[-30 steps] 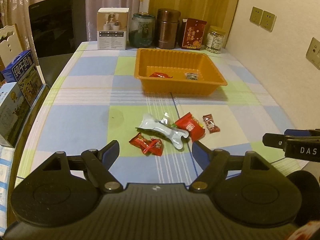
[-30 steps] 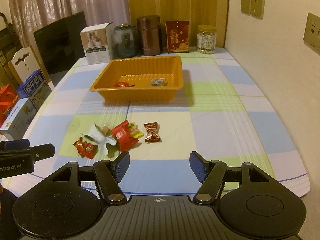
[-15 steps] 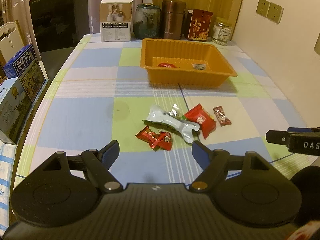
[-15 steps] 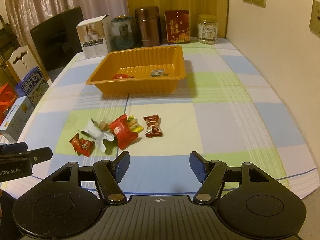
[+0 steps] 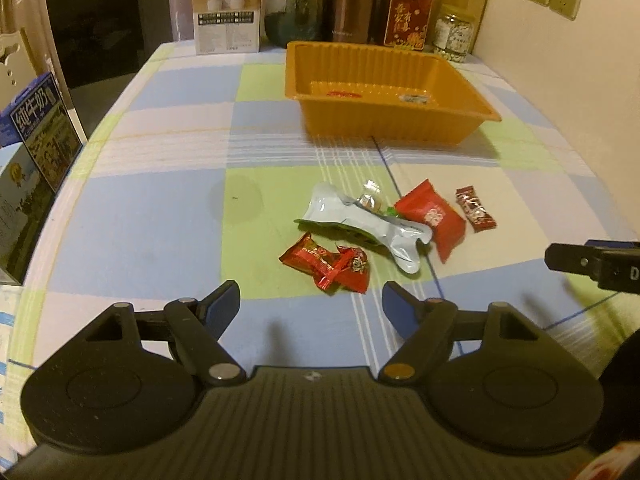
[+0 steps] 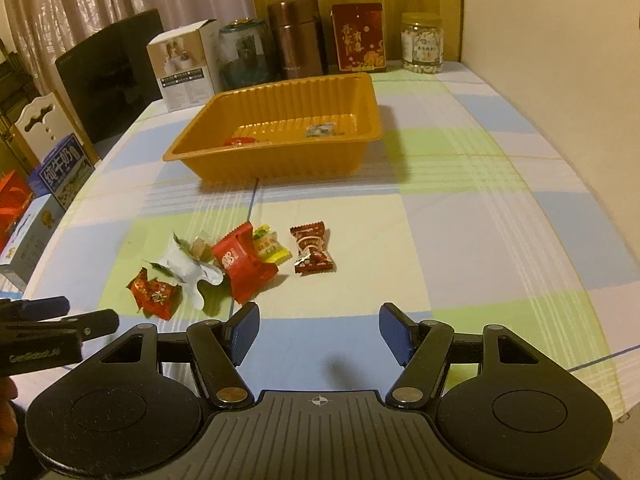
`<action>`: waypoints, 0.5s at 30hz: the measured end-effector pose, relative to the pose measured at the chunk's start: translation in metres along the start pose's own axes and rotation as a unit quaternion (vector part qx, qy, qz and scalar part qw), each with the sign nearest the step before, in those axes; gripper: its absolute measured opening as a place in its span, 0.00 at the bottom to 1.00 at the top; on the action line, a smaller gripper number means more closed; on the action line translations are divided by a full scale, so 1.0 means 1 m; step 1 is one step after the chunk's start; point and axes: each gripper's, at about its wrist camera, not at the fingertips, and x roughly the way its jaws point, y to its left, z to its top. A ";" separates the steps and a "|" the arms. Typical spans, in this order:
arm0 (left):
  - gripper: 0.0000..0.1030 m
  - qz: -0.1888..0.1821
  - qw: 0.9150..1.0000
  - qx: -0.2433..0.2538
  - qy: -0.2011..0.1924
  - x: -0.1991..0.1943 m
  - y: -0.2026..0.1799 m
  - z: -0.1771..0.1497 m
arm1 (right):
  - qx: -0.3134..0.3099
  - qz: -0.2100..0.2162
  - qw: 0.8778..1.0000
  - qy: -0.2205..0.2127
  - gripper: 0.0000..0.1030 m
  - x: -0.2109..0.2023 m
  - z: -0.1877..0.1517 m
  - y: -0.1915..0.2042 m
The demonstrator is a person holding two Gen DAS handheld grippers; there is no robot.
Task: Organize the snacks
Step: 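Move both open tools back toward the remaining snacks, then grasp the red twisted-wrapper candy with the left tool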
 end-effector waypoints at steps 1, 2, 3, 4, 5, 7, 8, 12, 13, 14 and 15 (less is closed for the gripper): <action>0.67 0.001 1.000 0.001 0.000 0.005 0.000 0.000 | -0.001 0.001 1.000 0.001 0.64 0.002 0.000 0.000; 0.66 0.001 1.000 0.003 -0.001 0.010 -0.001 0.000 | -0.001 0.003 1.000 0.002 0.64 0.006 -0.001 0.000; 0.66 -0.001 1.000 0.005 -0.003 0.015 -0.001 0.000 | 0.000 0.005 1.000 0.002 0.64 0.008 -0.001 -0.001; 0.66 -0.005 1.000 0.006 -0.006 0.019 -0.002 0.001 | 0.000 0.006 1.000 0.004 0.64 0.011 -0.002 -0.001; 0.65 -0.009 1.000 0.008 -0.007 0.023 -0.002 0.001 | 0.001 0.006 1.000 0.006 0.64 0.014 -0.002 -0.002; 0.62 -0.009 1.000 0.015 -0.006 0.031 -0.003 0.003 | 0.002 0.005 1.000 0.010 0.64 0.019 -0.003 -0.002; 0.59 -0.009 1.000 0.016 -0.005 0.034 -0.004 0.003 | 0.002 0.005 1.000 0.012 0.64 0.021 -0.003 -0.002; 0.53 -0.010 1.000 0.015 -0.007 0.043 -0.001 0.005 | 0.003 0.007 1.000 0.019 0.64 0.028 -0.006 -0.002; 0.51 -0.010 1.000 0.012 -0.008 0.045 0.002 0.005 | 0.003 0.007 1.000 0.020 0.64 0.030 -0.006 -0.001; 0.49 -0.011 1.000 0.009 -0.008 0.046 0.005 0.006 | 0.002 0.008 1.000 0.021 0.64 0.031 -0.006 -0.001; 0.48 -0.012 1.000 0.007 -0.008 0.047 0.007 0.007 | 0.003 0.009 1.000 0.021 0.64 0.032 -0.006 -0.001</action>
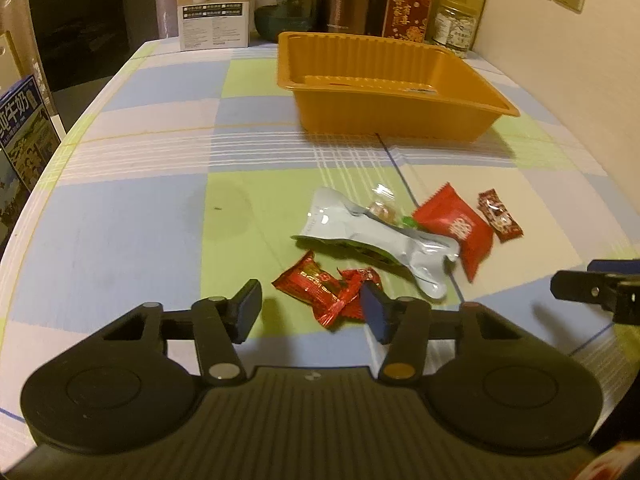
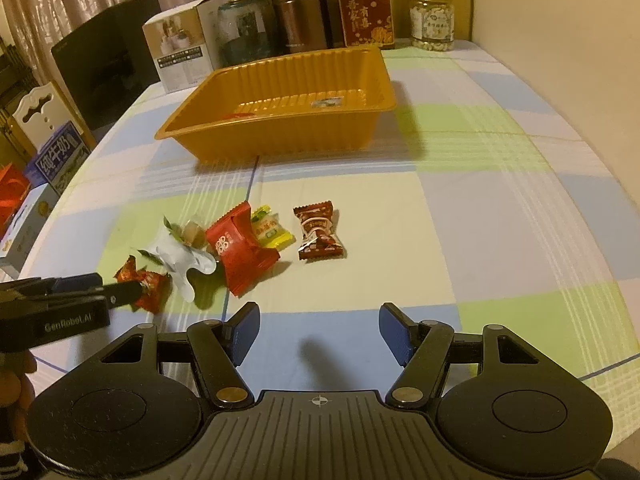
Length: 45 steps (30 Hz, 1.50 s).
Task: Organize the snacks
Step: 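Grasp the red twisted-wrapper candy with the left tool, then grasp the red-and-white candy with the right tool while left holds its candy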
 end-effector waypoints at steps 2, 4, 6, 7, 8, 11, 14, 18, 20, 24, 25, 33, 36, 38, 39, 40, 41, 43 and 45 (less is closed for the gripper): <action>0.45 0.000 1.000 0.002 0.002 0.003 0.005 0.002 | 0.001 0.003 1.000 -0.002 0.64 0.002 0.001 0.001; 0.42 -0.006 1.000 0.006 0.005 0.006 0.008 0.004 | 0.002 0.008 1.000 -0.005 0.64 0.003 0.002 0.005; 0.40 -0.011 1.000 0.010 0.003 0.007 0.010 0.005 | 0.001 0.017 1.000 -0.007 0.64 0.004 0.002 0.009; 0.39 -0.013 1.000 0.008 -0.002 0.006 0.012 0.007 | -0.001 0.021 1.000 -0.008 0.64 0.004 0.003 0.012; 0.39 -0.016 1.000 0.006 -0.006 0.004 0.013 0.008 | -0.003 0.024 1.000 -0.008 0.64 0.004 0.003 0.016; 0.39 -0.019 1.000 0.012 -0.009 0.004 0.017 0.010 | -0.009 0.034 0.999 -0.007 0.64 0.006 0.003 0.025; 0.39 -0.021 0.999 0.039 -0.001 0.010 0.018 0.012 | -0.014 0.043 0.999 -0.006 0.64 0.008 0.002 0.034; 0.40 -0.021 0.997 0.077 0.007 0.019 0.018 0.016 | -0.018 0.050 0.999 -0.005 0.64 0.011 0.002 0.043; 0.41 -0.024 0.995 0.091 0.008 0.023 0.020 0.018 | -0.020 0.051 0.999 -0.004 0.64 0.013 0.002 0.045; 0.40 -0.027 0.994 0.100 0.018 0.030 0.022 0.020 | -0.020 0.050 0.999 -0.005 0.64 0.014 0.001 0.047; 0.36 -0.027 0.994 0.101 0.016 0.029 0.023 0.021 | -0.020 0.050 0.999 -0.005 0.64 0.014 0.001 0.047; 0.30 -0.012 0.998 0.067 0.016 0.016 0.034 0.018 | -0.013 0.066 0.998 -0.017 0.64 0.014 0.000 0.058; 0.30 -0.006 0.999 0.047 0.013 0.008 0.042 0.019 | -0.007 0.087 0.996 -0.023 0.55 0.015 0.001 0.068; 0.30 -0.002 0.999 0.034 0.009 0.002 0.048 0.021 | -0.007 0.100 0.995 -0.021 0.43 0.018 0.002 0.077; 0.30 -0.001 1.000 0.027 0.008 -0.001 0.052 0.022 | -0.004 0.106 0.994 -0.020 0.42 0.021 0.003 0.081; 0.30 0.000 1.000 0.021 0.005 -0.004 0.055 0.023 | -0.002 0.111 0.994 -0.018 0.42 0.024 0.004 0.086; 0.30 0.002 1.000 0.017 0.003 -0.006 0.058 0.025 | 0.002 0.115 0.993 -0.014 0.42 0.028 0.006 0.091; 0.30 0.004 1.000 0.010 -0.002 -0.009 0.063 0.027 | 0.011 0.122 0.992 -0.006 0.42 0.037 0.008 0.097; 0.30 0.006 1.000 0.003 -0.007 -0.013 0.068 0.028 | 0.021 0.124 0.992 0.001 0.42 0.046 0.011 0.102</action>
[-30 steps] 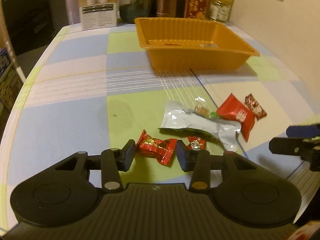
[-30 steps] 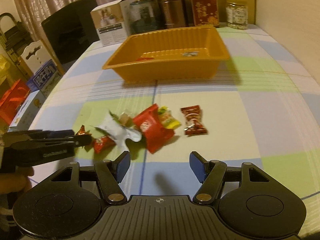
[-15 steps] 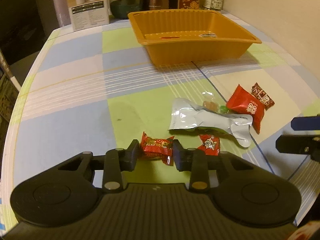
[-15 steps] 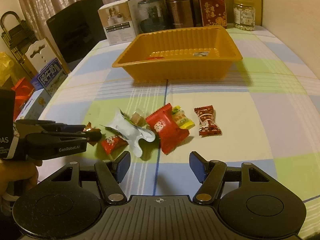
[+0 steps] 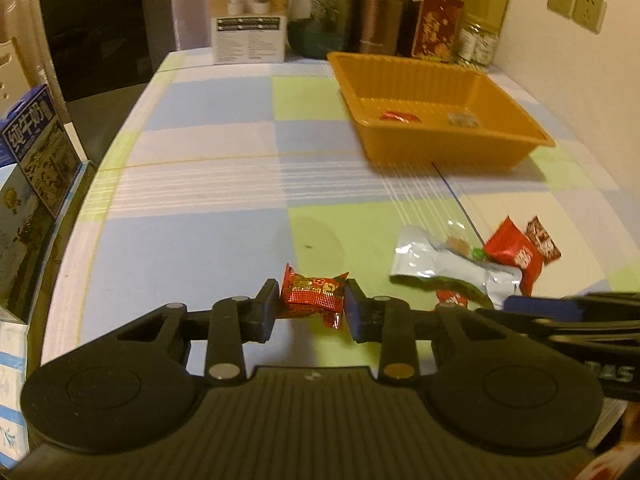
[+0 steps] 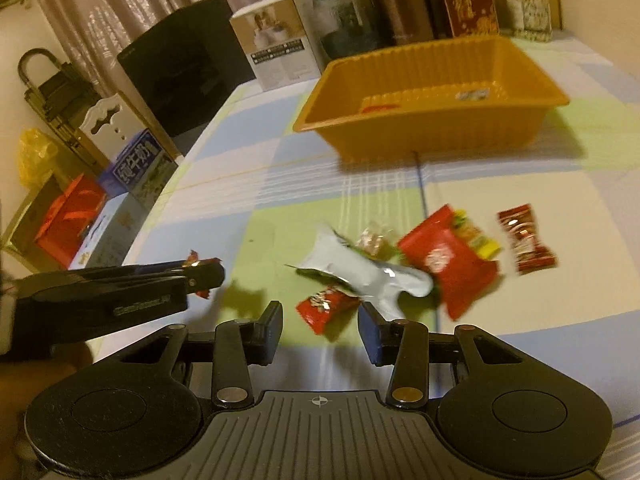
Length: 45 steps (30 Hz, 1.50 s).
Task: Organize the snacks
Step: 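Grasp the red-and-white candy with the right tool while left holds its candy, then carry the red candy with the left tool over the tray while right carries its candy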
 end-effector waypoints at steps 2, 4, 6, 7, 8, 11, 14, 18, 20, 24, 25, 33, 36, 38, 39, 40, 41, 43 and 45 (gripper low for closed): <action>0.30 0.001 1.000 -0.006 -0.004 -0.002 0.003 0.001 | 0.012 -0.004 1.000 0.007 0.42 0.012 0.003 0.001; 0.30 0.000 1.000 -0.012 -0.007 -0.004 0.005 0.001 | 0.015 -0.014 1.000 0.013 0.42 0.022 0.005 0.004; 0.30 -0.001 1.000 -0.017 -0.009 -0.006 0.007 0.001 | 0.010 -0.025 1.000 0.014 0.41 0.029 0.006 0.007; 0.30 -0.001 1.000 -0.019 -0.010 -0.007 0.008 0.001 | 0.005 -0.034 0.999 0.014 0.41 0.033 0.006 0.008; 0.30 -0.002 1.000 -0.021 -0.011 -0.008 0.009 0.001 | 0.000 -0.041 0.999 0.013 0.40 0.036 0.006 0.009; 0.30 -0.003 1.000 -0.023 -0.013 -0.010 0.008 0.000 | -0.026 -0.057 0.998 0.017 0.30 0.042 0.001 0.014; 0.30 -0.004 1.000 -0.023 -0.013 -0.013 0.007 -0.001 | -0.048 -0.060 0.997 0.017 0.23 0.041 -0.004 0.016; 0.30 -0.006 1.000 -0.024 -0.012 -0.017 0.003 -0.004 | -0.053 -0.057 0.997 0.013 0.18 0.032 -0.008 0.010; 0.30 -0.008 1.000 -0.024 -0.011 -0.020 -0.001 -0.006 | -0.056 -0.057 0.997 0.007 0.18 0.024 -0.009 0.010; 0.30 -0.011 1.000 -0.021 -0.010 -0.026 -0.011 -0.009 | -0.064 -0.055 0.996 -0.008 0.18 0.001 -0.008 0.009; 0.30 -0.012 1.000 -0.019 -0.011 -0.029 -0.015 -0.009 | -0.067 -0.056 0.996 -0.013 0.18 -0.005 -0.008 0.009; 0.30 -0.019 1.000 -0.005 -0.023 -0.049 -0.041 -0.008 | -0.068 -0.062 0.995 -0.048 0.18 -0.048 -0.002 0.002; 0.30 -0.023 0.999 0.002 -0.026 -0.054 -0.052 -0.007 | -0.065 -0.064 0.994 -0.059 0.18 -0.061 0.000 -0.001; 0.30 -0.027 0.999 0.007 -0.028 -0.057 -0.060 -0.005 | -0.065 -0.066 0.993 -0.066 0.18 -0.070 0.002 -0.004; 0.30 -0.029 0.999 0.009 -0.029 -0.058 -0.063 -0.005 | -0.065 -0.067 0.993 -0.069 0.18 -0.074 0.002 -0.006; 0.30 -0.031 0.999 0.011 -0.030 -0.059 -0.067 -0.003 | -0.064 -0.068 0.993 -0.071 0.18 -0.077 0.002 -0.007; 0.30 -0.033 0.999 0.014 -0.031 -0.059 -0.070 -0.002 | -0.064 -0.069 0.993 -0.073 0.18 -0.080 0.003 -0.009; 0.30 -0.036 0.999 0.017 -0.032 -0.060 -0.076 0.000 | -0.061 -0.071 0.993 -0.077 0.18 -0.086 0.003 -0.014; 0.30 -0.039 0.998 0.022 -0.032 -0.060 -0.081 0.003 | -0.057 -0.074 0.992 -0.081 0.18 -0.091 0.005 -0.018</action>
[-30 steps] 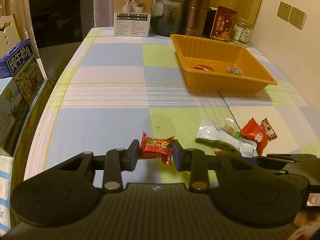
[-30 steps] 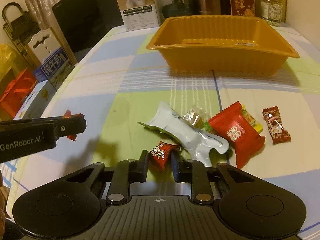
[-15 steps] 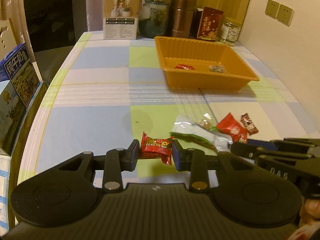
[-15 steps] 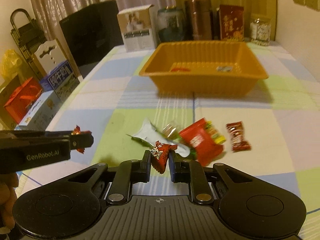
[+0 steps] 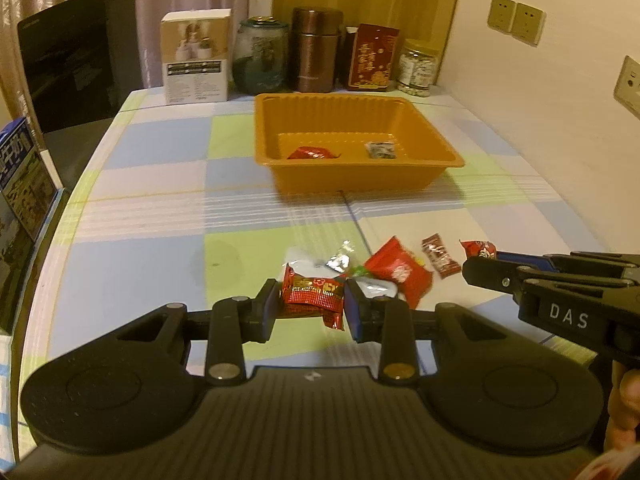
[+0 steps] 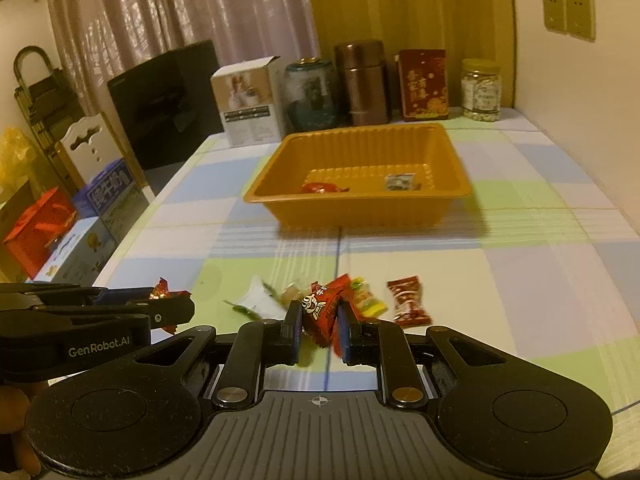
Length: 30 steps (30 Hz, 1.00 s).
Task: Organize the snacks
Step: 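Carry the red candy with the left tool over the tray while right carries its candy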
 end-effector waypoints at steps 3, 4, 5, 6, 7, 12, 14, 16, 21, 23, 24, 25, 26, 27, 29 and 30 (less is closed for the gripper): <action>0.30 -0.006 1.000 0.007 -0.001 0.003 -0.007 0.006 | 0.006 -0.004 1.000 -0.003 0.18 -0.002 0.005 -0.009; 0.30 -0.007 1.000 0.009 -0.001 0.004 -0.009 0.008 | 0.008 -0.004 1.000 -0.004 0.18 -0.002 0.008 -0.012; 0.30 -0.009 1.000 0.011 -0.001 0.006 -0.012 0.011 | 0.009 -0.005 1.000 -0.005 0.18 -0.002 0.010 -0.015; 0.30 -0.010 1.000 0.014 -0.001 0.007 -0.013 0.014 | 0.009 -0.005 1.000 -0.007 0.18 -0.002 0.014 -0.018; 0.30 -0.011 1.000 0.016 -0.002 0.009 -0.015 0.017 | 0.008 -0.005 1.000 -0.008 0.18 0.000 0.018 -0.019; 0.30 -0.016 1.000 0.022 -0.007 0.022 -0.019 0.038 | -0.004 -0.004 1.000 -0.017 0.18 0.006 0.042 -0.030; 0.30 -0.018 1.000 0.023 -0.009 0.028 -0.021 0.048 | -0.006 -0.006 1.000 -0.020 0.18 0.011 0.054 -0.035; 0.30 -0.022 0.999 0.023 -0.009 0.033 -0.021 0.057 | -0.008 -0.007 1.000 -0.022 0.18 0.015 0.064 -0.040; 0.30 -0.031 0.999 0.008 -0.010 0.051 -0.018 0.084 | -0.012 -0.007 1.000 -0.021 0.18 0.031 0.091 -0.054; 0.30 -0.032 0.999 0.001 -0.011 0.059 -0.016 0.094 | -0.012 -0.011 1.000 -0.020 0.18 0.038 0.101 -0.060; 0.30 -0.032 0.999 -0.001 -0.012 0.063 -0.015 0.100 | -0.013 -0.012 1.000 -0.019 0.18 0.043 0.106 -0.063; 0.30 -0.033 0.999 -0.003 -0.013 0.067 -0.014 0.106 | -0.013 -0.014 1.000 -0.018 0.18 0.048 0.111 -0.066; 0.30 -0.033 0.999 -0.007 -0.014 0.072 -0.014 0.112 | -0.013 -0.015 1.000 -0.016 0.18 0.053 0.115 -0.069; 0.30 -0.034 0.999 -0.009 -0.014 0.077 -0.012 0.117 | -0.012 -0.015 1.000 -0.014 0.18 0.059 0.120 -0.072; 0.30 -0.031 0.999 -0.010 -0.014 0.086 -0.011 0.127 | -0.010 -0.012 1.000 -0.010 0.18 0.069 0.127 -0.076; 0.30 -0.030 0.999 -0.010 -0.014 0.089 -0.011 0.131 | -0.009 -0.011 1.000 -0.007 0.18 0.075 0.131 -0.079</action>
